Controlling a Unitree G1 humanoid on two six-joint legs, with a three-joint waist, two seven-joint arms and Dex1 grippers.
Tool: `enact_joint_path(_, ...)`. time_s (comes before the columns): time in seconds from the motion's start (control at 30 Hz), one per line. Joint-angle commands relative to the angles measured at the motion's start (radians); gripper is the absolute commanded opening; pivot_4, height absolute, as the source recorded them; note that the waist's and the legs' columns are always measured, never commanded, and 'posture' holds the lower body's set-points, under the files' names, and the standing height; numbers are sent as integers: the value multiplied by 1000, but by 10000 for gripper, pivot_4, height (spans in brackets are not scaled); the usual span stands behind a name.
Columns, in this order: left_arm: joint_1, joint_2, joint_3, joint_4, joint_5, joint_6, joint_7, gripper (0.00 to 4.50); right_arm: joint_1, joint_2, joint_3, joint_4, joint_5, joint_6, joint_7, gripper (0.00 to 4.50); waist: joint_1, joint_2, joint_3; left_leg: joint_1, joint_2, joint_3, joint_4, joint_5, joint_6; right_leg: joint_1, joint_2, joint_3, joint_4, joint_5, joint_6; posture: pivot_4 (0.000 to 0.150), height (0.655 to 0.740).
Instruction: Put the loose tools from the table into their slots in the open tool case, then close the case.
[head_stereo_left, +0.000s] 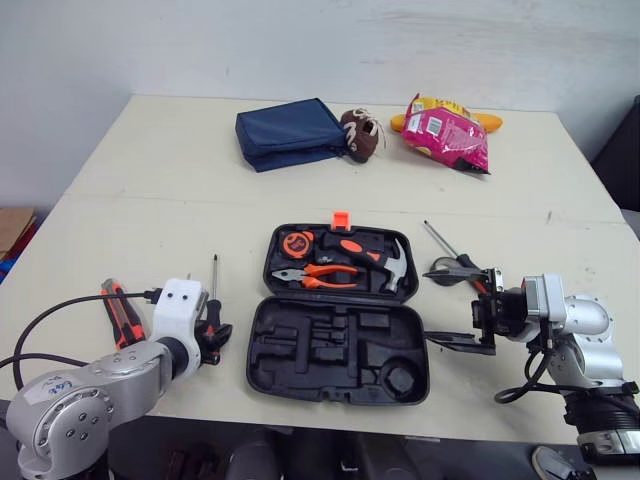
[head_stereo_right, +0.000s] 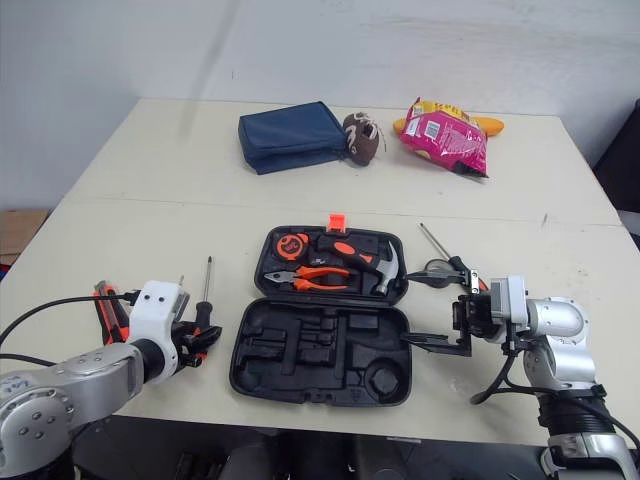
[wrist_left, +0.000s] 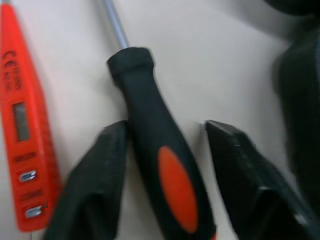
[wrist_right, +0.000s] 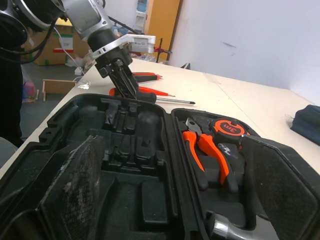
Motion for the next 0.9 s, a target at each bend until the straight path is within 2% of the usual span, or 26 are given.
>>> enact_joint_path(0.03,49,26,20,3,-20,16,-6,7830,-5,-2,-19,-32,15,-5,49,45000,0,0,0,0,0,0,0,0,0,0,0,0,0,0,0,1500,7400)
enact_joint_path(0.2,-1,46,94,-14,2,-25,-57,7855,-2,-13,-37,-128,15,60,5,45000,-1,0,0,1,0,0,-1,0,0,0,1,2,0,0,0,1500,7400)
enact_joint_path(0.33,-8,252,68,-74,71,-182,-245,7855,-29,-22,-57,-188,-4,111,-63,45000,1,-2,2,0,1,-1,-1,0,-1,-1,2,2,0,0,-1,1500,7400)
enact_joint_path(0.4,8,343,75,-73,102,-315,-407,7855,-50,-31,-66,-208,-13,139,-93,45000,1,-1,2,1,0,0,-2,-1,-1,-1,1,2,-1,0,-1,1500,7400)
enact_joint_path(0.43,23,416,53,-65,137,-406,-536,7855,-61,-37,-70,-219,-19,155,-108,45000,1,-1,2,0,0,1,-2,-1,-1,-1,1,2,-3,0,-1,1500,7400)
enact_joint_path(0.47,58,517,-1,-47,233,-580,-732,7855,-73,-47,-70,-229,-26,183,-123,45000,1,-1,2,0,0,1,-4,-1,-1,-1,0,2,-4,0,-1,1500,7400)
enact_joint_path(0.5,88,585,-39,-28,305,-708,-871,7855,-80,-54,-71,-237,-30,204,-134,45000,1,-1,2,0,0,2,-6,-2,-1,-2,-1,2,-6,0,-1,1500,7400)
enact_joint_path(0.57,130,711,-115,51,444,-930,-1081,7855,-99,-62,-65,-255,-39,237,-147,45000,1,1,1,0,-1,3,-11,-3,-2,-3,-3,1,-8,0,-4,1500,7400)
enact_joint_path(0.6,103,741,-152,95,471,-1005,-1157,7855,-108,-66,-62,-269,-39,257,-154,45000,1,2,2,1,-2,4,-13,-4,-4,-4,-4,1,-9,-1,-5,1500,7400)
enact_joint_path(0.73,-151,757,-346,182,470,-1054,-1343,7855,-139,-70,-49,-299,-56,306,-177,45000,6,4,3,-1,-1,3,-16,-3,-1,-7,-3,1,-9,-2,-6,1500,7400)
enact_joint_path(0.83,-341,747,-533,214,573,-1003,-1417,7855,-150,-64,-45,-315,-66,335,-195,45000,7,4,3,-4,0,3,-15,-4,0,-8,0,1,-10,-2,-6,1500,7400)
enact_joint_path(0.9,-470,681,-649,230,645,-951,-1415,7855,-156,-59,-42,-325,-72,353,-207,45000,5,4,3,-4,0,4,-15,-4,0,-8,1,2,-10,-3,-4,1500,7400)
